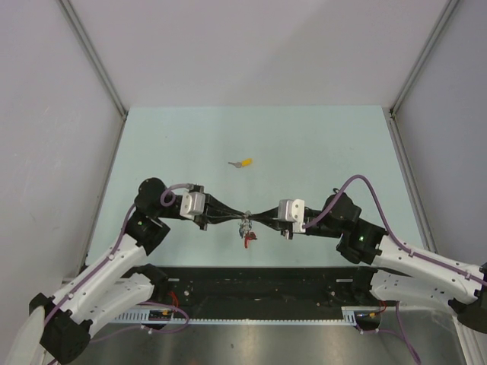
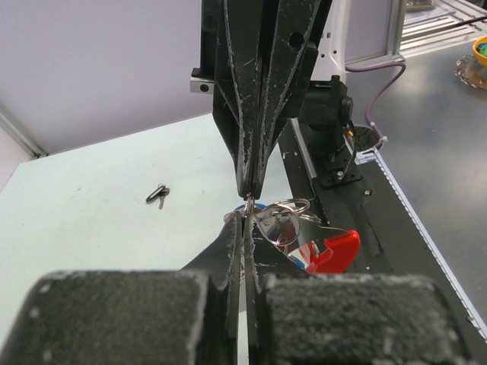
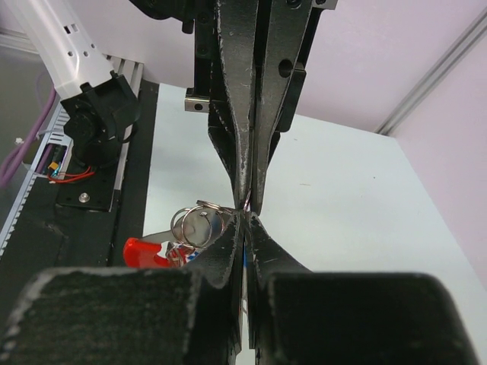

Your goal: Put the keys on the keyring

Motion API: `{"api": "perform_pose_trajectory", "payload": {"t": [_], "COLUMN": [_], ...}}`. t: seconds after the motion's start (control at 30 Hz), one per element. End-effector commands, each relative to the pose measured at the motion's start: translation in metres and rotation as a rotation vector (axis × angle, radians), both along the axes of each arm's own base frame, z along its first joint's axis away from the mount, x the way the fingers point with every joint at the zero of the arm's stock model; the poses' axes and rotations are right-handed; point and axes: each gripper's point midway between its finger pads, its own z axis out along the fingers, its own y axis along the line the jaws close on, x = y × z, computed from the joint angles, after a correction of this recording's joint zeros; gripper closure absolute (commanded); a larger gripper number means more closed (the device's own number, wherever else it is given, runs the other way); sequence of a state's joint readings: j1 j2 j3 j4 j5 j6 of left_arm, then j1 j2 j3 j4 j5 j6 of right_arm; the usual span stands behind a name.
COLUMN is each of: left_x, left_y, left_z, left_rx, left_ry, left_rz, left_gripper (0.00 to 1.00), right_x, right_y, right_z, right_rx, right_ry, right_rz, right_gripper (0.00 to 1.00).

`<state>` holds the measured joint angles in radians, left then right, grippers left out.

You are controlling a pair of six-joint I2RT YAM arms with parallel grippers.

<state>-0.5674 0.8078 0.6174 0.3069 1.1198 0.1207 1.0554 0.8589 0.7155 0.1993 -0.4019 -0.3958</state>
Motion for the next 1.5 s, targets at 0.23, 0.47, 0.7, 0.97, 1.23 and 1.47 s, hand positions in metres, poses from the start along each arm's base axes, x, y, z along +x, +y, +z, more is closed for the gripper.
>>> {"api": "perform_pose_trajectory", "payload": {"t": [0.23,0.47,0.7,0.97,1.23,1.47], "left_x": [0.005,0.01,0.013,0.01,0.009,0.01], "left_y": [-0.003,-0.008,-0.008,-0.005,0.0,-0.004], "left_z": [0.019,0.013,0.016,0.018,0.014,0.015], "left_rx": [-0.023,0.026,0.02,-0.059,-0.112,-0.124], "left_ry": [-0.047,-0.039,-0.011,0.058,0.105,0.115], "left_rz": [0.044,0.082,0.123,0.183,0.215,0.194], "left_gripper": [1.0,1.0,1.0,1.0,1.0,1.0], "right_x": [0.001,0.01,0.025,0.025,0.013,-0.008], "right_y": [0.008,0.012,0.011,0.007,-0.025,-0.027], "right_z": [0.021,0.022,0.022,0.036,0.055,0.034], "right_rx": [0.085,0.085,0.075,0.09,0.111,0.013], "right_ry": [-0.021,0.013,0.049,0.113,0.147,0.176], "right_rz": [-0.01,-0.044,-0.133,-0.15,-0.169,-0.044], "right_gripper": [1.0,1.0,1.0,0.71,0.52,0.52]}}
